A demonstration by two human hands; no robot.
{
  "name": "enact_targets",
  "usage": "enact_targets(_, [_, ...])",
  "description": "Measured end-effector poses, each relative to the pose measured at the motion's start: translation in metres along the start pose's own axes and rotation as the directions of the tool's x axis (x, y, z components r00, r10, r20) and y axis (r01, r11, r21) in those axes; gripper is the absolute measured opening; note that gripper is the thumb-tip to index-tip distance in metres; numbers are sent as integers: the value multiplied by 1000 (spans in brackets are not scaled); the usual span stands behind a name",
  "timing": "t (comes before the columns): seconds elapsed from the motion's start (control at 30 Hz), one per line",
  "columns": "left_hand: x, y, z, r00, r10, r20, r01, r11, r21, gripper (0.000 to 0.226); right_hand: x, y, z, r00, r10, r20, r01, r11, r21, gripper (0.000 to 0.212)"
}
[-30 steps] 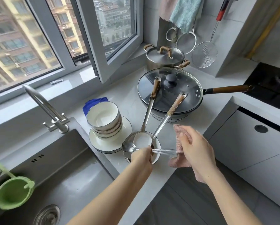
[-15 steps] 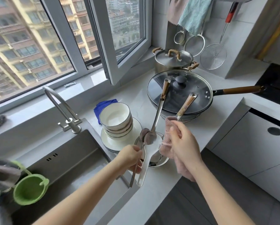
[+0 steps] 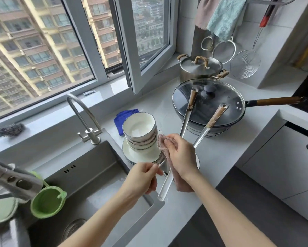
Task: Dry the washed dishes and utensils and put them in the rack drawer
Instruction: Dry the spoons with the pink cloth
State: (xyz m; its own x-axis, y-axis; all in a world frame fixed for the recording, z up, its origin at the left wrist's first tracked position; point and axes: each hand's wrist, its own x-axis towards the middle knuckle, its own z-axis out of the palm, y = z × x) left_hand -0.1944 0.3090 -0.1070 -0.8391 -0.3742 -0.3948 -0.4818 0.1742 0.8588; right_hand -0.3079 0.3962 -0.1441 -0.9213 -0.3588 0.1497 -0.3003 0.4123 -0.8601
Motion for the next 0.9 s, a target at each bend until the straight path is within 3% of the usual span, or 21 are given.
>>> enact_targets(0.17, [-1,6,7,987,96,-131,-89,994,60,29,2,-16,4,964,39,-263,-27,998,50,19])
enact_targets(0.27, [2,9,11,976,124,-180,-109,990,92,28,7,-21,1,863,313,-397,-222,940,258,24])
enact_targets(0.33, [4,10,10,972,120,-204,-105,991,79,28,10,-18,-8,790,484,-376,-310,845,437,26])
enact_targets(0.37, [5,10,8,971,114,-211,-102,992,70,29,7,-18,-11,793,516,-324,-321,806,498,25])
enact_targets(0.47, [7,13,7,972,127,-199,-119,992,52,32,-15,-27,-4,920,383,-86,-299,826,478,37])
enact_targets(0.53, [3,15,10,976,140,-164,-140,990,14,33,-22,-31,5,948,318,-16,-271,833,482,54])
enact_targets(0.6, [-4,14,13,977,157,-141,-156,988,19,35,-18,-32,8,938,335,-88,-251,832,495,49])
enact_targets(0.73, [-10,10,9,975,159,-158,-156,987,30,34,-11,-36,6,942,233,-243,-156,942,297,19])
enact_targets(0.9, [-14,12,-3,955,192,-225,-171,979,112,29,-7,-48,13,900,-105,-422,85,994,-67,20])
